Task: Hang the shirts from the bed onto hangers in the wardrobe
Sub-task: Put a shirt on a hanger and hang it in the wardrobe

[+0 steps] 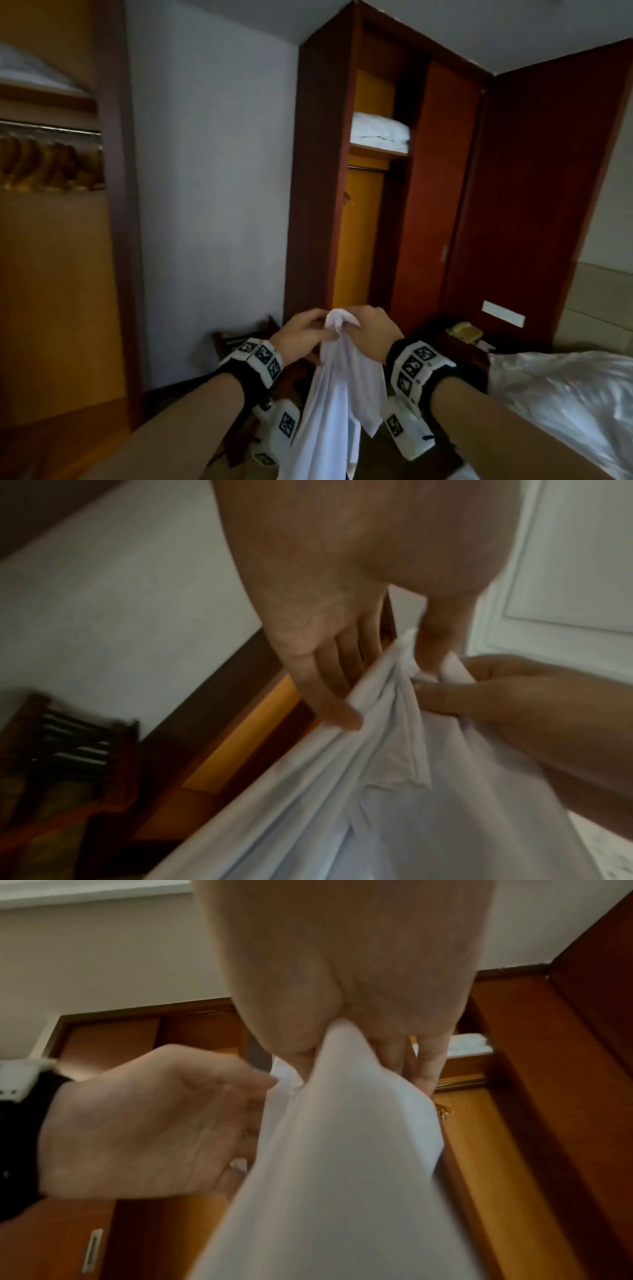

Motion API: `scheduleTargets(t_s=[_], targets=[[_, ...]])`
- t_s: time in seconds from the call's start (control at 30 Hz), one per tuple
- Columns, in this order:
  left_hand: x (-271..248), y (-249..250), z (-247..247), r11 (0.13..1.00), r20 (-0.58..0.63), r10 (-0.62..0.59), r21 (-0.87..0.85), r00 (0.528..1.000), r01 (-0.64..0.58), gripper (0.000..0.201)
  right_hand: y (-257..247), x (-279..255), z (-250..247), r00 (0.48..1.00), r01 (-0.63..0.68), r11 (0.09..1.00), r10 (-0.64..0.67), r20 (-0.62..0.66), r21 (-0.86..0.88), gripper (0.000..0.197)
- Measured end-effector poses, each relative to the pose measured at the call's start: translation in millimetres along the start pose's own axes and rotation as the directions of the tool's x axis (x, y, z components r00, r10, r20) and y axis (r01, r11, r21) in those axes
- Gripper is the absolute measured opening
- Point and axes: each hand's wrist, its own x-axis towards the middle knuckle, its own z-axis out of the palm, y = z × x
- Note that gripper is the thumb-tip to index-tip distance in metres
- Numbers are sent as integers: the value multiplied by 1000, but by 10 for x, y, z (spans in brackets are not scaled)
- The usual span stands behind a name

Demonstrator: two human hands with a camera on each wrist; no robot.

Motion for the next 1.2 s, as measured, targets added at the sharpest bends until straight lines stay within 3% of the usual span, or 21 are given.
scheduleTargets(t_s=[0.1, 0.23, 0.3, 0.43, 0.53, 0.6, 0.67, 0.8, 0.93, 1.03, 1.1, 1.13, 1.2], targets=[[-162, -280, -485, 956, 123, -26, 294, 992, -11, 22, -395, 243, 181, 999, 39, 995, -37, -23, 88, 24], [-378, -650, -936, 802, 54, -168, 588, 984, 105, 24, -853, 537, 315, 993, 84, 982, -69, -96, 169, 30], [-476, -792, -1122, 748, -21, -172, 648, 985, 145, 26, -1067, 653, 352, 986, 121, 967, -91, -142, 223, 33], [-650, -1004, -1467, 740, -175, -169, 627, 970, 242, 31, -1357, 895, 436, 979, 144, 958, -101, -177, 247, 34], [-723, -1068, -1760, 722, -327, -93, 629, 940, 290, 30, -1460, 1069, 511, 978, 122, 954, -69, -195, 273, 38], [-743, -1069, -1942, 766, -430, -28, 571, 902, 296, 25, -1509, 1168, 542, 979, 107, 954, -51, -198, 280, 42], [-743, -1082, -2137, 820, -551, 23, 488, 834, 300, 21, -1547, 1277, 569, 982, 106, 955, -57, -181, 277, 45], [-730, -1035, -2465, 902, -717, 14, 310, 697, 301, 16, -1642, 1491, 649, 985, 151, 950, -120, -126, 273, 44], [-648, -892, -2796, 904, -784, 28, 285, 620, 318, 15, -1768, 1739, 714, 981, 185, 950, -165, -99, 252, 53], [-627, -802, -3097, 859, -812, 61, 339, 580, 384, 21, -1868, 1967, 713, 985, 169, 954, -158, -63, 247, 53], [-628, -735, -3249, 841, -810, 32, 338, 585, 422, 15, -1954, 2072, 687, 985, 173, 946, -171, -29, 275, 51], [-637, -687, -3286, 846, -791, 15, 336, 611, 414, 13, -2006, 2124, 681, 984, 173, 935, -177, -15, 309, 49], [-635, -593, -3282, 845, -694, 23, 398, 720, 357, 34, -2127, 2228, 713, 986, 147, 899, -167, 11, 412, 45]])
